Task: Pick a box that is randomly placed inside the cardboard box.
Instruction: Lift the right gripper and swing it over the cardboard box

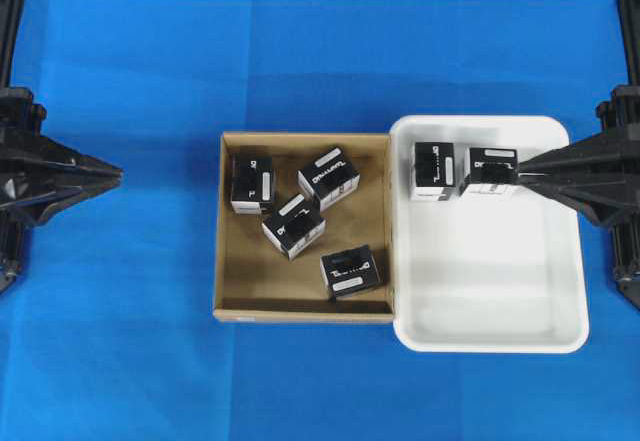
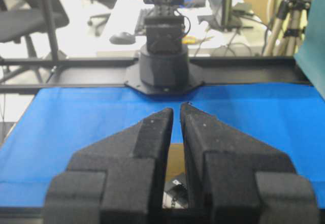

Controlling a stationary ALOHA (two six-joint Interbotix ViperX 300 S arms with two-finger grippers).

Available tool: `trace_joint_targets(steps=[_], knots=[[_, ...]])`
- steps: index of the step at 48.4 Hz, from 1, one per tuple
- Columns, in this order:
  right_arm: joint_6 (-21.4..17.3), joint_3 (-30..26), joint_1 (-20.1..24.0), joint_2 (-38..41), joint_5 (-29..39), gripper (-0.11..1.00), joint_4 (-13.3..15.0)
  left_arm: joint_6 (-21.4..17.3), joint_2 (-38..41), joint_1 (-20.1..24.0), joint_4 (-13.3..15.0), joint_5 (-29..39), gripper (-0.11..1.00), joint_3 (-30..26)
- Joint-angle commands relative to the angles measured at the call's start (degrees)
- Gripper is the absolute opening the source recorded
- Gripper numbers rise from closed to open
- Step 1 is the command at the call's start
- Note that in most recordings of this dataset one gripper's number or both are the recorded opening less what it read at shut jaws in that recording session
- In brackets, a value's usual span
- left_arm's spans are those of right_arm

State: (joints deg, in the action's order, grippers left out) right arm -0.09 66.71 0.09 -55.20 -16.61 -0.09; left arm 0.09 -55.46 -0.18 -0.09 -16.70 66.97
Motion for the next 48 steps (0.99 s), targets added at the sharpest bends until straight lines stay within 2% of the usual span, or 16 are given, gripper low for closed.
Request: trace_joint_targets(steps=[1,4,10,18,27,37,48], knots=[[-0.7,-0.26,-0.35,0.44,-0.09,0.14,-0.62,0.7,1.93,1.41,-0.79,0.79,0.14,-1.05],[-0.97,-0.62,-0.44,0.44,1.49,0.15,-2.64,0.7,2.72,1.41,-0.88,1.58,0.12,-1.67],[-2.64,-2.37,-1.67,0.44,8.61,0.03,-6.5,0.7,3.43,1.41,-0.88,3.34,-0.03,-3.25],[-4.13,-6.5,-3.08,0.62,20.3,0.01,-6.59,0.97,3.69,1.41,-0.88,8.26,-0.06,-4.83],[-7.56,-13.36,-4.48,2.46,34.19,0.01,-6.5,3.16,4.66,1.49,-0.88,16.61,-0.06,-6.77],[-8.44,-21.53,-5.01,8.79,46.58,0.01,-6.5,3.34,4.66,1.49,-0.88,18.02,-0.06,-6.86],[-8.44,-31.55,-5.1,20.48,56.78,0.01,-6.5,3.52,4.92,1.49,-0.79,18.81,-0.07,-7.47]])
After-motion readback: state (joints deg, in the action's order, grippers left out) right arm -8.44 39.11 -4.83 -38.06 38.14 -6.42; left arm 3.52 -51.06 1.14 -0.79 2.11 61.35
